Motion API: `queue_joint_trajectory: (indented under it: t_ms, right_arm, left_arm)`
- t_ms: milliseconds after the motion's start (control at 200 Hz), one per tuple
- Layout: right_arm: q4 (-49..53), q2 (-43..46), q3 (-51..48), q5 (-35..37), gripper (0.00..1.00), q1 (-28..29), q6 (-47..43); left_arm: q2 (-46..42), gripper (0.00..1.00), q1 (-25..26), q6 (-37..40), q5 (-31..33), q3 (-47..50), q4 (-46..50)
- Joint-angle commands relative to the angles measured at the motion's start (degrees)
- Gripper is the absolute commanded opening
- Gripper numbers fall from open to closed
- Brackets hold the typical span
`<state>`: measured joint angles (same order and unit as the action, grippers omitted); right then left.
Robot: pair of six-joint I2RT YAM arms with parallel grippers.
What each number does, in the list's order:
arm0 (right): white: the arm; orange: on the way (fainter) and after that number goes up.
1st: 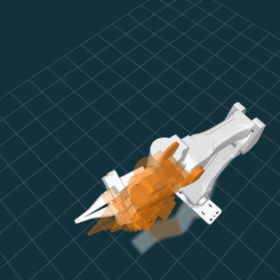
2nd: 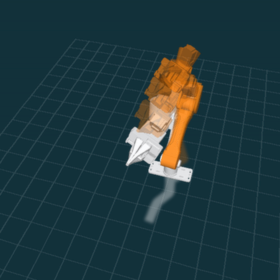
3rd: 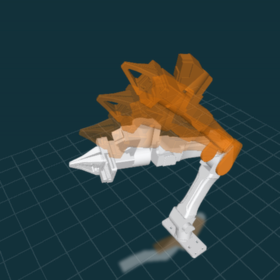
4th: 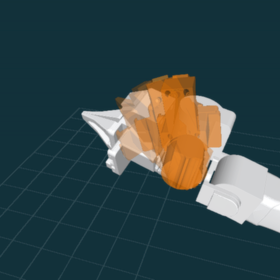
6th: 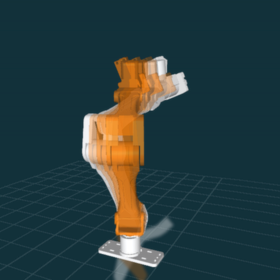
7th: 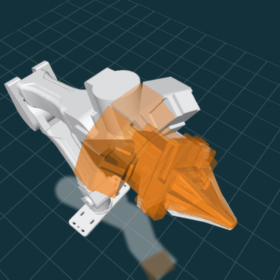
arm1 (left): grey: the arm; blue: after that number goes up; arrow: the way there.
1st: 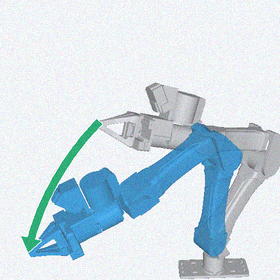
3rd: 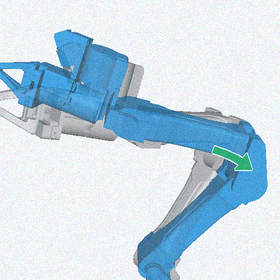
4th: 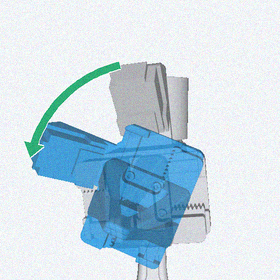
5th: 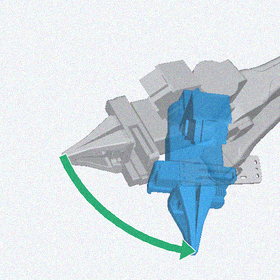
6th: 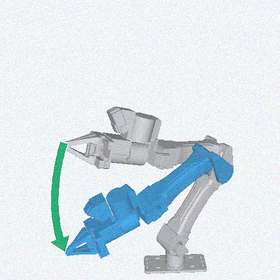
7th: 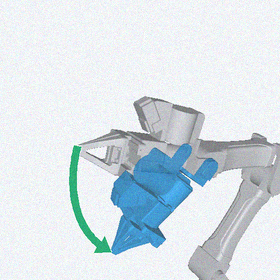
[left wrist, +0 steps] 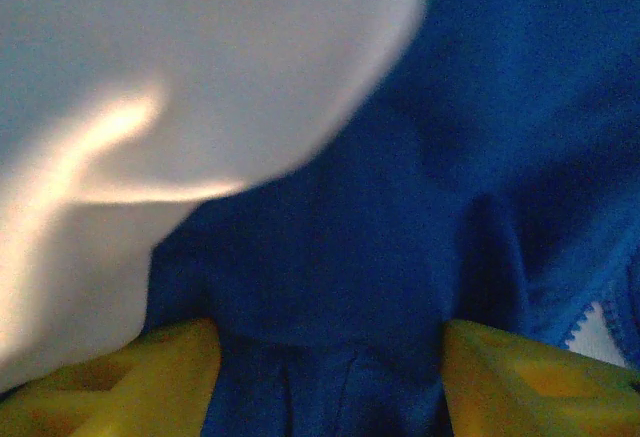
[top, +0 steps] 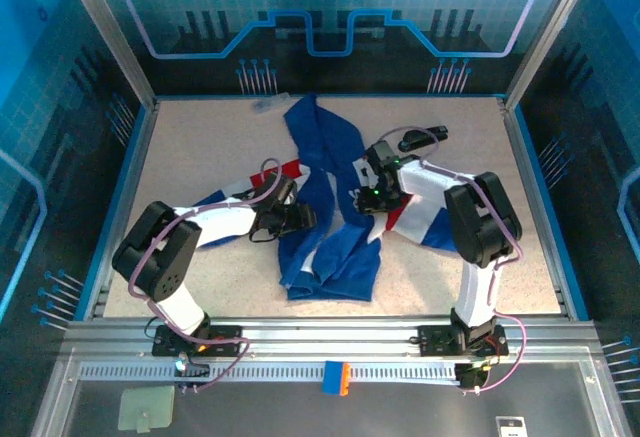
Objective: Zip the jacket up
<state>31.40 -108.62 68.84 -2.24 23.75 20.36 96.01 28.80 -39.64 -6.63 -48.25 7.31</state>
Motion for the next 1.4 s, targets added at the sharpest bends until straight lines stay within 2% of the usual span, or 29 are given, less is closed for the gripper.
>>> queue_joint_trajectory:
  t_ms: [0,85,235,465,635,710,815,926,1061,1211,1271,1396]
  right_arm:
    - [0.9,2.1,-7.1,-2.5,0.35,-3.0,2.2]
    - [0.6,2.8,-7.4,-2.6,0.35,-3.3,2.4]
    - [4.7,-1.0,-0.1,-0.8,0.37,-3.4,0.8]
    - [8.7,-9.0,12.8,-1.1,0.37,-3.5,-0.8]
    - [10.2,-10.5,16.0,-1.9,0.38,-2.9,-0.4]
    - [10.0,-9.3,15.4,-2.2,0.40,-2.5,-0.2]
    - [10.0,-5.9,14.3,-4.0,0.52,-2.5,-0.4]
    - [10.3,-0.6,13.4,-4.6,0.58,-2.5,-0.5]
    - [10.5,5.3,12.4,-6.2,0.56,-1.4,-0.9]
    - [9.3,10.5,8.1,-6.1,0.54,3.4,0.1]
    - [7.5,12.3,5.4,-6.3,0.52,6.0,1.5]
    - [2.7,15.0,-0.3,-8.1,0.49,11.8,5.8]
  left_arm:
    - [3.7,0.61,0.5,1.6,-1.3,-0.7,2.6]
    - [4.3,0.61,0.8,1.2,-1.6,-1.6,2.6]
    - [3.2,0.61,1.6,0.1,-1.1,-1.0,2.6]
    - [-2.1,0.61,2.1,-2.8,0.6,5.0,0.8]
    - [-5.4,0.62,1.9,-1.7,2.8,6.3,2.8]
    - [-6.9,0.65,1.3,-0.1,2.0,6.1,3.4]
    - [-10.3,0.67,-0.5,0.7,-0.1,5.9,4.7]
    - [-16.8,0.69,-1.6,2.2,0.2,5.9,8.3]
    - [-24.0,0.69,-2.3,4.4,0.1,7.7,12.2]
    - [-28.7,0.61,-2.0,2.7,-7.7,13.0,11.4]
    - [-30.5,0.57,-0.6,1.4,-8.9,15.2,10.9]
    - [-34.1,0.55,5.0,-1.4,-5.8,18.5,10.1]
